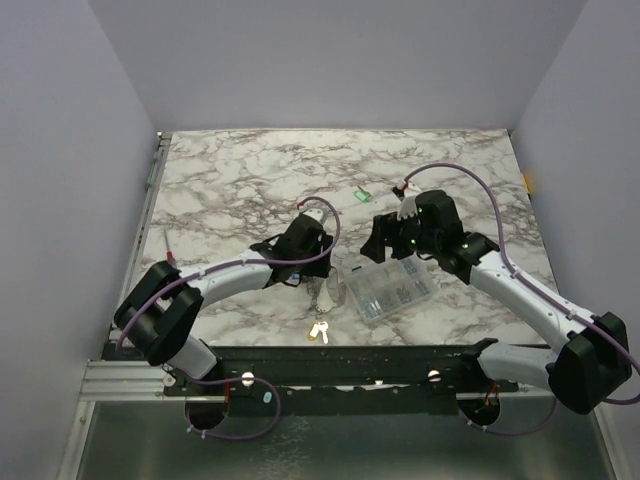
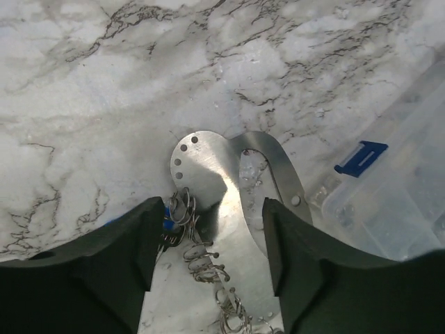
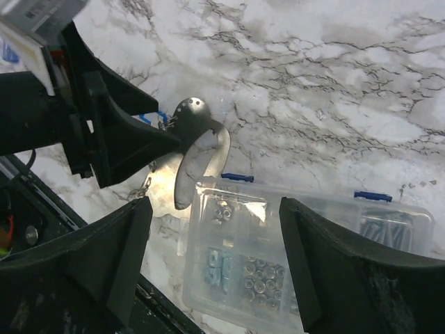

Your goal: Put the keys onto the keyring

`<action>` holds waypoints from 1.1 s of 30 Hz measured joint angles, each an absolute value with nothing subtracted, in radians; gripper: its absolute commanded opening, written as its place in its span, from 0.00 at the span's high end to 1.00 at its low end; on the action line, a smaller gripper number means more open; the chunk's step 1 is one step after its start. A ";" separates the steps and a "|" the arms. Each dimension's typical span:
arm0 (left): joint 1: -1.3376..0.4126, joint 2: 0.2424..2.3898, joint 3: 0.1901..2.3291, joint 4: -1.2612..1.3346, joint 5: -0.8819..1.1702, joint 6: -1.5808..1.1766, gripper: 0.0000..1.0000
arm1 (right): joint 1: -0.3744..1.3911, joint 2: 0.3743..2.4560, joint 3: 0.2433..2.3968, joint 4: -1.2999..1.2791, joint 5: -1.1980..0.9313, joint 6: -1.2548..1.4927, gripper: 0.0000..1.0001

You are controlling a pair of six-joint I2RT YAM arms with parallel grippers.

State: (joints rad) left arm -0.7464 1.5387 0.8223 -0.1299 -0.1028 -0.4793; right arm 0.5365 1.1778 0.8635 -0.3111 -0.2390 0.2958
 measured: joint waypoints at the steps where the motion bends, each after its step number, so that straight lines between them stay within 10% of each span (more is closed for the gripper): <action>1: -0.747 1.521 0.822 -0.133 -0.100 -0.473 0.29 | 0.537 1.183 0.863 -0.303 -0.248 0.296 0.17; 33: -0.748 1.139 0.388 0.139 -0.049 -0.535 0.63 | 0.621 1.411 0.880 -0.226 -0.418 0.295 0.26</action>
State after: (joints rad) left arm -0.7483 1.1393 0.3878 0.1387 -0.0490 -0.5354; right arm 0.6209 1.4109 0.8799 -0.2256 -0.4175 0.2951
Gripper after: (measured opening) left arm 0.393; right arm 0.746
